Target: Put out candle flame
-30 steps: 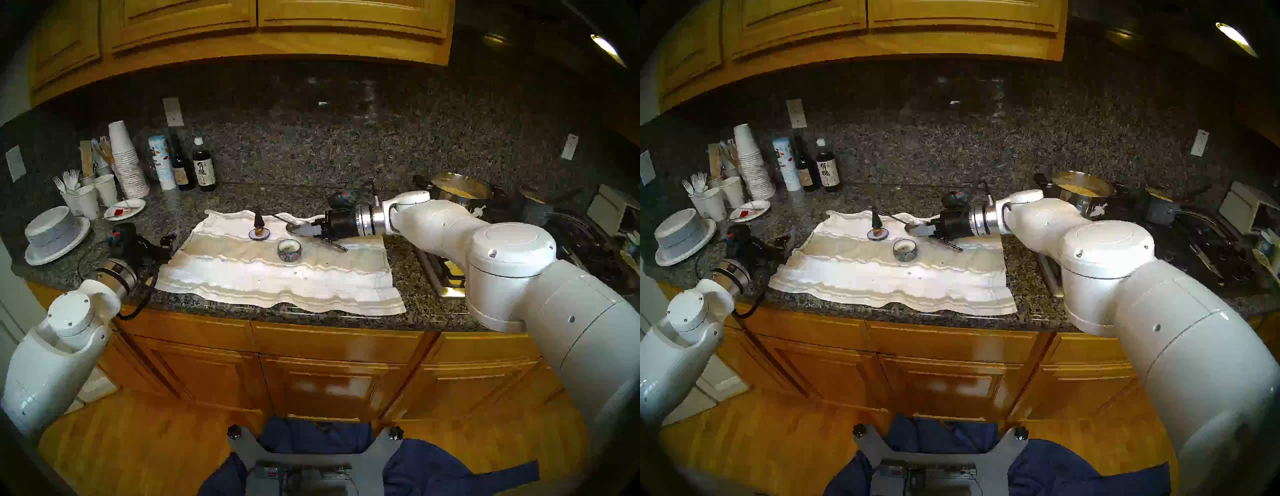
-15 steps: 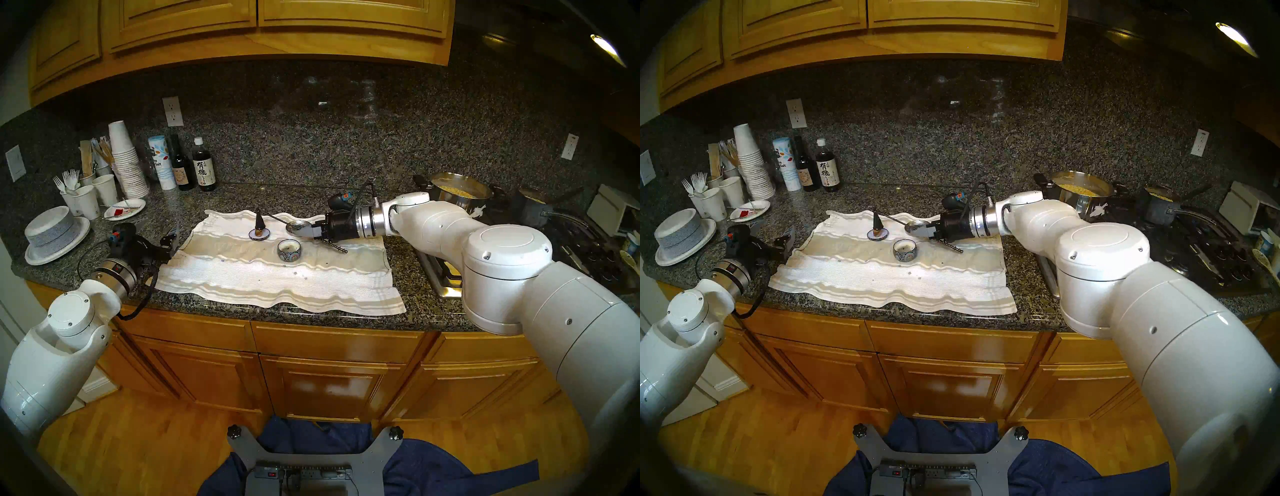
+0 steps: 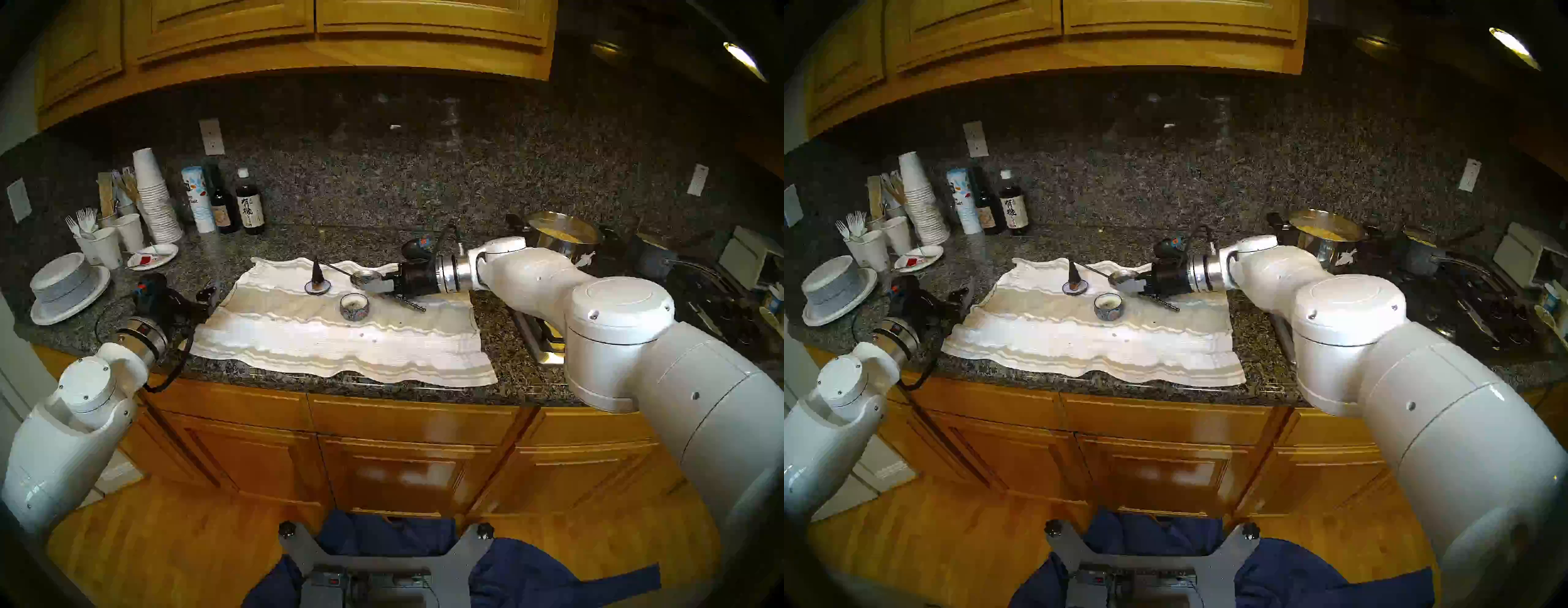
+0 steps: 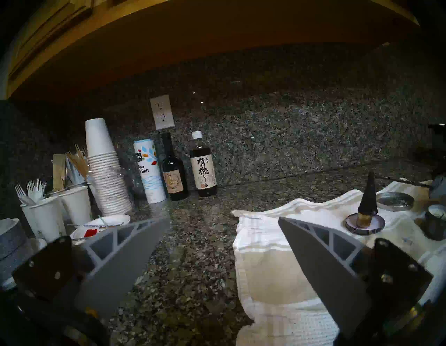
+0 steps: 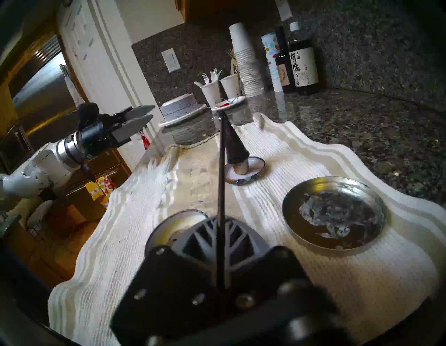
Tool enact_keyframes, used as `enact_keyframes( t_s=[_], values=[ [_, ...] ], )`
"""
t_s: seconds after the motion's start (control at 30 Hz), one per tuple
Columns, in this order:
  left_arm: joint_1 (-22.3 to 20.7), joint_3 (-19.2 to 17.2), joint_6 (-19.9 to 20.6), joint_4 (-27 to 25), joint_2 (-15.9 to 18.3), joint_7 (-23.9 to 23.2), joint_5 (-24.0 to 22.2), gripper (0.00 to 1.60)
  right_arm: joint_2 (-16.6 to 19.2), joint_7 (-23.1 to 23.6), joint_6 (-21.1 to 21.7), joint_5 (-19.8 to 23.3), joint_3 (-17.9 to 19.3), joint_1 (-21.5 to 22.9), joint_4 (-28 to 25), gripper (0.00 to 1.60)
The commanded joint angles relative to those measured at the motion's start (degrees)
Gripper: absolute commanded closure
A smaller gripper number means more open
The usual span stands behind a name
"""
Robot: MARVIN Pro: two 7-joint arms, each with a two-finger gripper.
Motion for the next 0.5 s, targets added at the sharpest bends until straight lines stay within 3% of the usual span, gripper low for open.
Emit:
enact_keyframes(
  t_s=[0.0,0.47],
  values=[
    [-1.15,-1.29,-0.69,-0.90,0.41,0.13,0.09,0.00,-0.05,0.49,-0.17,0.54,0.71,2.41,0.14,1.60],
    [-1.15,-1.28,-0.69,-0.90,0.42,0.13,0.08,0.00,0.02,1.07,-0.39,0.71,1.04,2.66,0.45,1.60]
  ],
)
